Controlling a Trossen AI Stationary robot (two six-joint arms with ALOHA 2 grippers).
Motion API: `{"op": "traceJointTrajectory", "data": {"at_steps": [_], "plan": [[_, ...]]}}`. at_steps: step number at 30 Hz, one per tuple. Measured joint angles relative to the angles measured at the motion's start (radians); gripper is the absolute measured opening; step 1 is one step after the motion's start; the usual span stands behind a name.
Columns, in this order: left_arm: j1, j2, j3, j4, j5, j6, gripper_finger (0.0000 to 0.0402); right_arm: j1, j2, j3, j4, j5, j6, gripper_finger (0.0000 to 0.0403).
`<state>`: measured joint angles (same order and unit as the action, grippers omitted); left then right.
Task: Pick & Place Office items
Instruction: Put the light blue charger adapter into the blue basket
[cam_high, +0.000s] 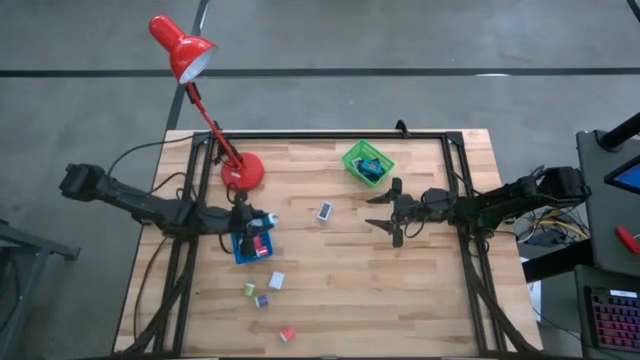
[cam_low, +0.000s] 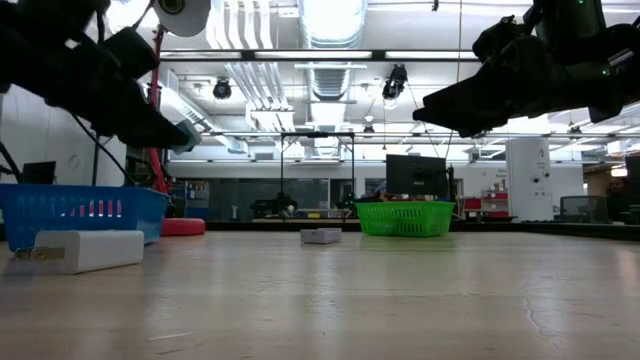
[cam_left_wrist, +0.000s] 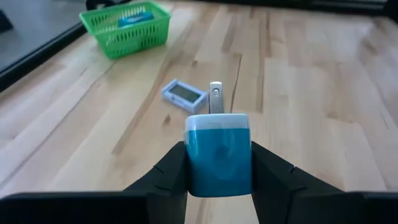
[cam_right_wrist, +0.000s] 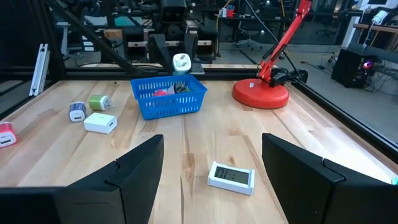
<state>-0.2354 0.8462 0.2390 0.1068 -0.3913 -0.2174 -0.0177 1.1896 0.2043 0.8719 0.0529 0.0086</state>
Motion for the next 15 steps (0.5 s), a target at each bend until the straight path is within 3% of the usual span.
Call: {"op": "traceJointTrajectory", "data": {"at_steps": [9,15], "plan": [[-0.12,0.0,0.154,-0.413,-0.132,-0.213,0.0126,0.0,0.0,-0.001,0.0,0.0,0.0,0.0263],[-0.174,0.0,0.183,-0.543,-0.148,-0.346,0.0126,0.0,0.0,-0.001,0.0,0.0,0.0,0.0263]]}}
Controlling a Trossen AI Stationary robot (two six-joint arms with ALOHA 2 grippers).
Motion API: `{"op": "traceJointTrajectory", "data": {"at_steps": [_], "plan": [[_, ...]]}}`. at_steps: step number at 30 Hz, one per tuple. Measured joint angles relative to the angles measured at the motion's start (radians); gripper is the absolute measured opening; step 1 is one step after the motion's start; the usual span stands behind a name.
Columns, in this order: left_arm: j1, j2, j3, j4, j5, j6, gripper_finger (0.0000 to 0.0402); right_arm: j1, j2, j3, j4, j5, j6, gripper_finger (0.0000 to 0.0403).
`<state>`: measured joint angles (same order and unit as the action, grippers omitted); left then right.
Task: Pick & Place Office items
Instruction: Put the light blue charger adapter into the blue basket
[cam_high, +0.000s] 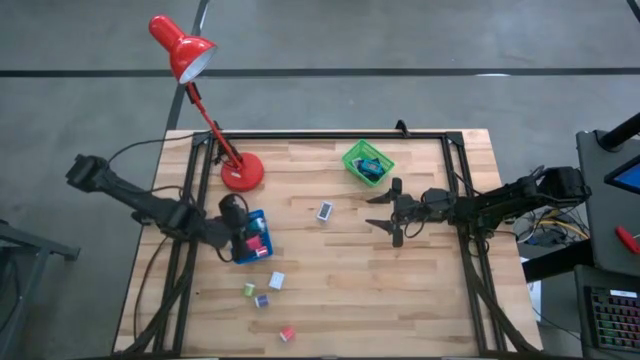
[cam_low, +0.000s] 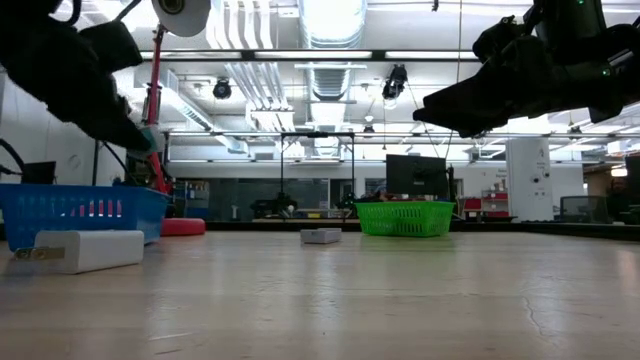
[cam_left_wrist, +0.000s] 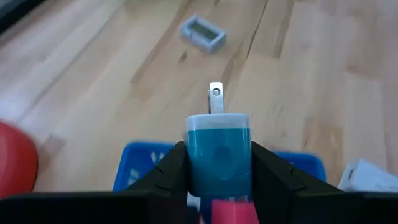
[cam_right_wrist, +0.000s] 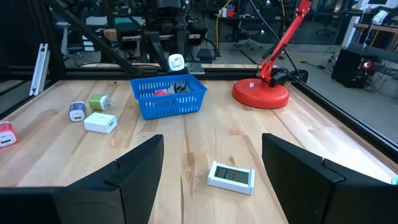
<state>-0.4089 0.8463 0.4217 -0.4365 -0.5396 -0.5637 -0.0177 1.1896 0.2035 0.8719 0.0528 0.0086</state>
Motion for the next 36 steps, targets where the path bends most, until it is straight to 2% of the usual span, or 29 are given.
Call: {"op": "traceJointTrajectory", "data": {"at_steps": [5,12,22,36], "plan": [[-0.013,0.0,0.0,-0.091,0.002,-0.09,0.0126,0.0,0.0,0.0,0.0,0.0,0.0,0.0262],[-0.014,0.0,0.0,-0.118,0.066,-0.125,0.0126,0.0,0.0,0.0,0.0,0.0,0.004,0.0262],[-0.014,0.054,-0.001,-0.141,0.177,-0.15,0.0126,0.0,0.0,0.0,0.0,0.0,0.008,0.0263],[-0.014,0.109,-0.001,-0.141,0.237,-0.148,0.0126,0.0,0.0,0.0,0.0,0.0,0.011,0.0263]]}}
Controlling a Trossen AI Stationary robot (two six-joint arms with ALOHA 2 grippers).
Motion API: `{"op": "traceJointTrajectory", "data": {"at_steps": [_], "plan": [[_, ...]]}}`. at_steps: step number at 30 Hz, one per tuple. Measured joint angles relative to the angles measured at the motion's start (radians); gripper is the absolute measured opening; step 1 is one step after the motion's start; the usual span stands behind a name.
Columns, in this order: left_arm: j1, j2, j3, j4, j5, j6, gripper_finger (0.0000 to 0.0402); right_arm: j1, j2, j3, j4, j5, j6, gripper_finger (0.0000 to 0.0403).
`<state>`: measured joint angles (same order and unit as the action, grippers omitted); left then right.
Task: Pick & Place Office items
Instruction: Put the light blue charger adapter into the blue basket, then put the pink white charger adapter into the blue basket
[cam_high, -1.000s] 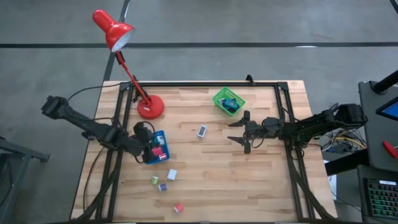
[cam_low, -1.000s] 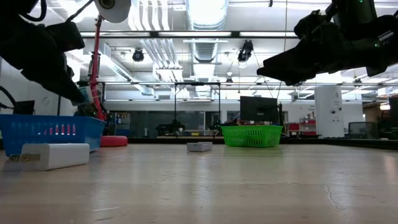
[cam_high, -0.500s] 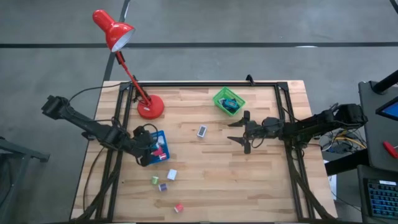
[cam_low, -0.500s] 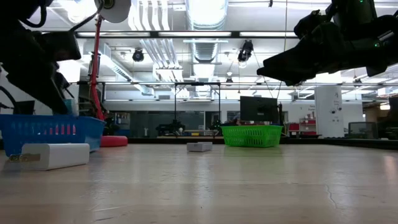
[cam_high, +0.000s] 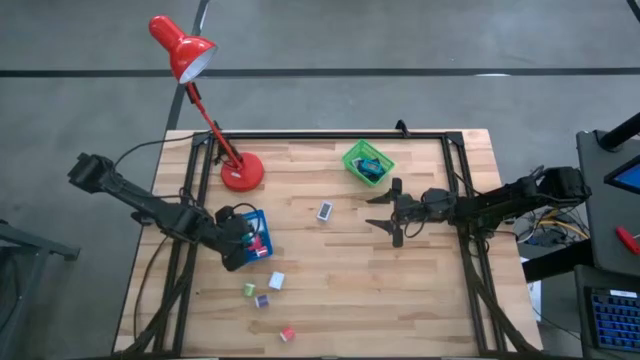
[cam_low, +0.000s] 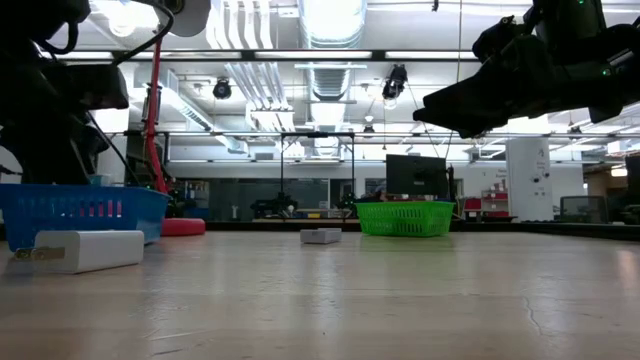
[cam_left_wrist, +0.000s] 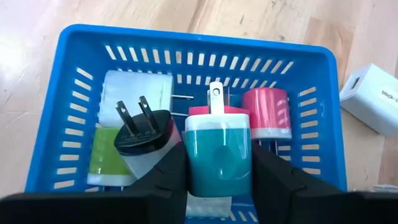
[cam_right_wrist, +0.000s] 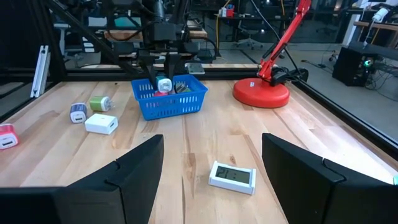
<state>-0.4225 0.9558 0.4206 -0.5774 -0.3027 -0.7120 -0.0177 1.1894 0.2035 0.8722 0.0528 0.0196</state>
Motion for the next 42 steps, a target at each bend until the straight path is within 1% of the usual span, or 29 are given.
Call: {"op": "traceJointTrajectory", "data": {"at_steps": [10,12,15,18,25,32,38,42], "plan": [[0.0,0.0,0.0,0.0,0.016,-0.002,0.0126,0.0,0.0,0.0,0.0,0.0,0.0,0.0263],[0.0,0.001,0.0,0.0,0.016,-0.003,0.0142,0.0,0.0,0.0,0.0,0.0,0.0,0.0263],[0.0,0.001,0.0,0.0,0.016,-0.003,0.0182,0.0,0.0,0.0,0.0,0.0,0.0,0.0263],[0.0,0.001,0.0,0.0,0.016,-0.003,0.02,0.0,0.0,0.0,0.0,0.0,0.0,0.0263],[0.0,-0.002,0.001,0.0,0.016,0.021,0.0199,0.0,0.0,0.0,0.0,0.0,0.0,0.0263],[-0.005,-0.006,0.041,0.009,0.004,0.08,0.0199,0.0,0.0,0.0,0.0,0.0,0.0,0.0263],[-0.016,-0.007,0.061,0.095,-0.034,0.182,0.0199,0.0,0.0,0.0,0.0,0.0,0.0,0.0263],[-0.019,-0.008,0.058,0.159,-0.037,0.227,0.0199,0.0,0.0,0.0,0.0,0.0,0.0,0.0262]]}}
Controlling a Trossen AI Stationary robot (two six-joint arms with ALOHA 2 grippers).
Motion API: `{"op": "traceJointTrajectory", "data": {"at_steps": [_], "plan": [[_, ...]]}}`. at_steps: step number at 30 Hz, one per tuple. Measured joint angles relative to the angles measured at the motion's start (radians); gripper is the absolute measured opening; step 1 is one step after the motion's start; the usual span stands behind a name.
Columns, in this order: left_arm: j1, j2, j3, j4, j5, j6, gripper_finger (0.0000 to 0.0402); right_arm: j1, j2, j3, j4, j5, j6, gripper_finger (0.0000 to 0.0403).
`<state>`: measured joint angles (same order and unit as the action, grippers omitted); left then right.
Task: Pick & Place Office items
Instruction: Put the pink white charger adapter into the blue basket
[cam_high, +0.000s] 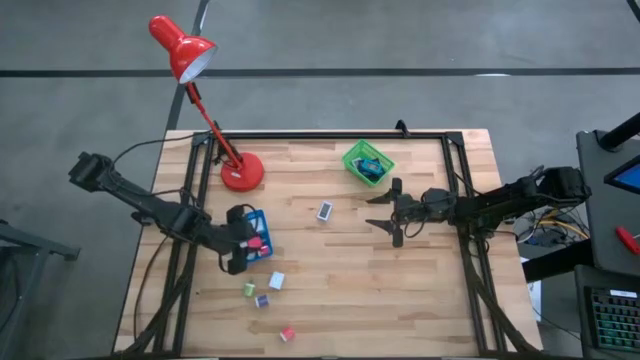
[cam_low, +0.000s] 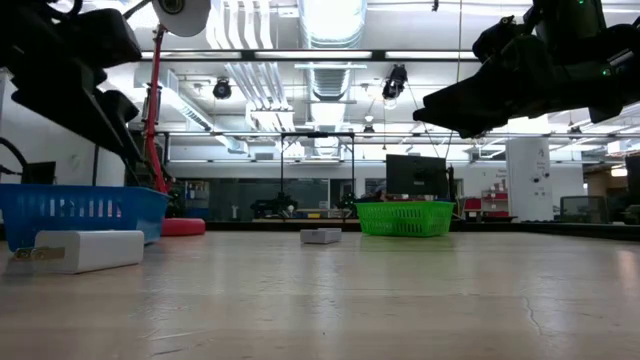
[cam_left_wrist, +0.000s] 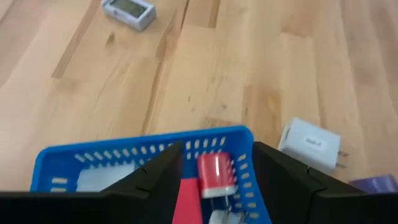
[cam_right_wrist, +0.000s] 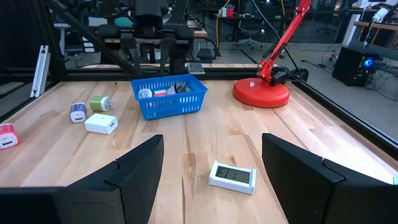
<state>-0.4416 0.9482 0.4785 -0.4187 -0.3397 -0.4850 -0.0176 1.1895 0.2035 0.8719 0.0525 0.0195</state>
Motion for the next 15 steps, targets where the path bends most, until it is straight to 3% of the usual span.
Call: {"op": "traceJointTrajectory", "data": {"at_steps": [15], "plan": [[-0.027,0.011,-0.009,0.146,0.063,-0.021,0.02,0.0,0.0,0.0,0.0,0.0,0.0,0.0263]]}}
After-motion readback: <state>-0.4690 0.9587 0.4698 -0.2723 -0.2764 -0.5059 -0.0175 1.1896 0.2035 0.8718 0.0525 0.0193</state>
